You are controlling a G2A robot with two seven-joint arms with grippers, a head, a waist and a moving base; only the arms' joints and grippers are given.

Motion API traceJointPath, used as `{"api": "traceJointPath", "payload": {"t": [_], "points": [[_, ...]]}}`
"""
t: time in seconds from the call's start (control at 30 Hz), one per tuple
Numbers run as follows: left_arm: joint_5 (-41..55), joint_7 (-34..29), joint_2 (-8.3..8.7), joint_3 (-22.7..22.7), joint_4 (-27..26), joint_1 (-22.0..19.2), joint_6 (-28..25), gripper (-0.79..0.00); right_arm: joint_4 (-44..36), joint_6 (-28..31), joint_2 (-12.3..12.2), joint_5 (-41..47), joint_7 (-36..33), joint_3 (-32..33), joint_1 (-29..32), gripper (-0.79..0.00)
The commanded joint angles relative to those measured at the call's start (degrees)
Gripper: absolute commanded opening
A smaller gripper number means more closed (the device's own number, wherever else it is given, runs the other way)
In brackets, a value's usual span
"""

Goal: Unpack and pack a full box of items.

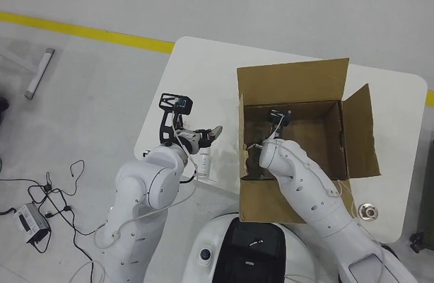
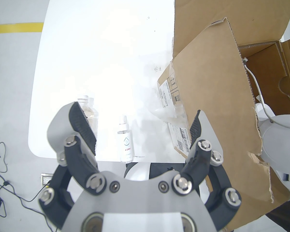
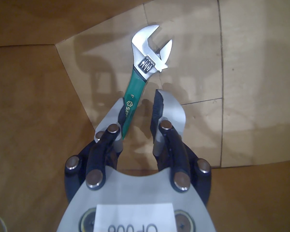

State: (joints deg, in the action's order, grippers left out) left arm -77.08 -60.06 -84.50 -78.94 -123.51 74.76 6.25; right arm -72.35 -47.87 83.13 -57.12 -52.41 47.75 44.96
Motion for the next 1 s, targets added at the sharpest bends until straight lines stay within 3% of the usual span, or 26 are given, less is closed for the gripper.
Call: {"api": "traceJointPath", "payload": {"t": [0.0,0.13,0.43,0.53,0.63,0.97], "points": [[0.0,0.0,0.0,0.0,0.0,0.0,0.0,0.0,1.6,0.2,0.4,0.4,0.4,-0.2,-0.7,-0.505],[0.0,0.0,0.0,0.0,0.0,0.0,0.0,0.0,3.9,0.1,1.2,1.8,1.3,-0.2,-1.7,-0.529],[0.0,0.0,0.0,0.0,0.0,0.0,0.0,0.0,8.1,0.6,2.9,3.2,2.4,-1.0,-3.9,-0.505],[0.0,0.0,0.0,0.0,0.0,0.0,0.0,0.0,9.0,0.7,3.3,3.1,2.3,-1.1,-4.4,-0.557],[0.0,0.0,0.0,0.0,0.0,0.0,0.0,0.0,9.8,0.3,3.5,2.8,2.0,-1.2,-4.7,-0.785],[0.0,0.0,0.0,0.0,0.0,0.0,0.0,0.0,7.0,0.0,3.5,0.1,-0.1,-0.2,-3.8,-0.785]]}}
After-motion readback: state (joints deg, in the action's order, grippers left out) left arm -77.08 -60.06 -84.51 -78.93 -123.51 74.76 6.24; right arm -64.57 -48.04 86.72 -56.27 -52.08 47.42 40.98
